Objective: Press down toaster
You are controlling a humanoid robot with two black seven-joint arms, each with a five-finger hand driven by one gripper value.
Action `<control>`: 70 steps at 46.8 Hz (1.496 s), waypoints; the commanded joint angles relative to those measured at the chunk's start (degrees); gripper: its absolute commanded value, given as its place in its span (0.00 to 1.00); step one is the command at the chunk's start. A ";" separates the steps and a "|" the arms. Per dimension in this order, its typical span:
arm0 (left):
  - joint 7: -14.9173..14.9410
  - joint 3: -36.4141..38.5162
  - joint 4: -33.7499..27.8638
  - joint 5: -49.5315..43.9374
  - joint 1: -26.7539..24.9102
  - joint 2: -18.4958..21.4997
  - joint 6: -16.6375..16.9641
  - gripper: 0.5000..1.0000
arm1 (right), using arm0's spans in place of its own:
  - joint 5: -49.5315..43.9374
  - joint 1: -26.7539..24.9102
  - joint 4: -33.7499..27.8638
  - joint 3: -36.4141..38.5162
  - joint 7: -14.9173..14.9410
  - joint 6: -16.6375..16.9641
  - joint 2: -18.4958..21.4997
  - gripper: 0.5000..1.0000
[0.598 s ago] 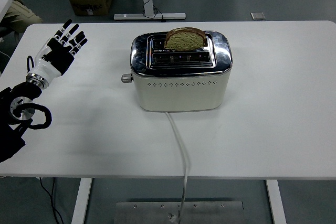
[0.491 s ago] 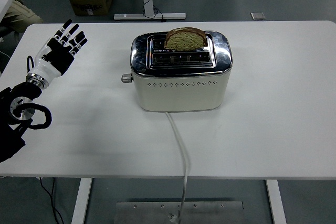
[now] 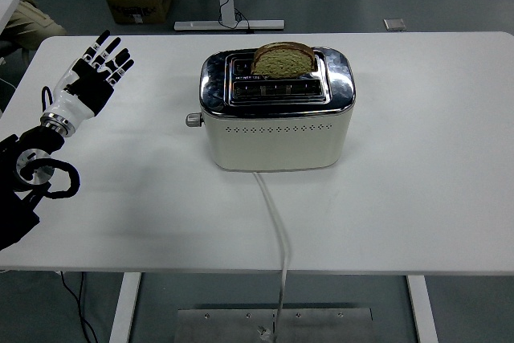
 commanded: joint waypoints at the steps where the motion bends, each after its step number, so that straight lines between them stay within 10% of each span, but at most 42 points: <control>1: 0.00 -0.01 0.01 -0.03 0.04 -0.01 -0.02 1.00 | 0.00 0.00 0.00 0.00 0.00 0.00 0.00 1.00; 70: 0.35 0.17 -0.34 0.50 0.75 3.07 -1.69 1.00 | 0.00 0.00 0.00 0.00 0.00 0.00 0.00 1.00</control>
